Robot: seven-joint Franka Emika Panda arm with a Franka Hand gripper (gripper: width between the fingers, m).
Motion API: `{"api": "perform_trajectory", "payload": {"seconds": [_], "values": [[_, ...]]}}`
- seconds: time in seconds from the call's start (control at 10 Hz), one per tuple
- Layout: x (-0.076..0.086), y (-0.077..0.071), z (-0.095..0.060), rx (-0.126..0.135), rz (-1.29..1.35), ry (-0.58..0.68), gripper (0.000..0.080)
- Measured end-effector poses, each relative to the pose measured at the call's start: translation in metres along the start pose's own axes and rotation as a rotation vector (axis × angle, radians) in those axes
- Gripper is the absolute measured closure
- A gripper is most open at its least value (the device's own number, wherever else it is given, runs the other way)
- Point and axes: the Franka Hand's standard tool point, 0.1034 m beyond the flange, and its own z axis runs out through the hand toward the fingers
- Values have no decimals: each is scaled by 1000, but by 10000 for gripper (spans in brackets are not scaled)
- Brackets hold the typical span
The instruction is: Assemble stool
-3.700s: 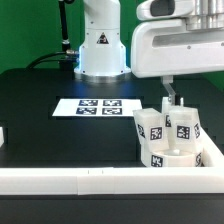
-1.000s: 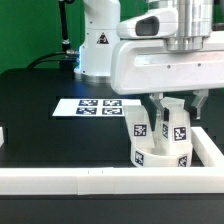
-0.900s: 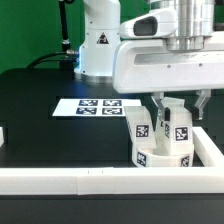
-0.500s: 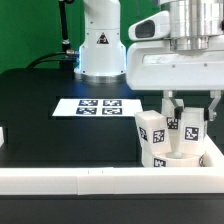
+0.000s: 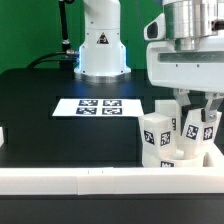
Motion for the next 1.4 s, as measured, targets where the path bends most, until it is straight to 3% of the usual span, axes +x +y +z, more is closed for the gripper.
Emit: {"api": "perform_trajectory", "payload": {"seconds": [0.3, 0.7, 0.9, 1.2, 1.3, 1.4], "values": [[-1, 0, 0, 16, 295, -24, 462], [11, 4, 1, 115, 873, -86, 462], [8, 4, 2, 114, 1168, -118, 462], [15, 3, -7, 116, 1164, -133, 453], [17, 1, -15, 128, 1147, -139, 277], [19, 0, -30, 147, 1112, -146, 177]]}}
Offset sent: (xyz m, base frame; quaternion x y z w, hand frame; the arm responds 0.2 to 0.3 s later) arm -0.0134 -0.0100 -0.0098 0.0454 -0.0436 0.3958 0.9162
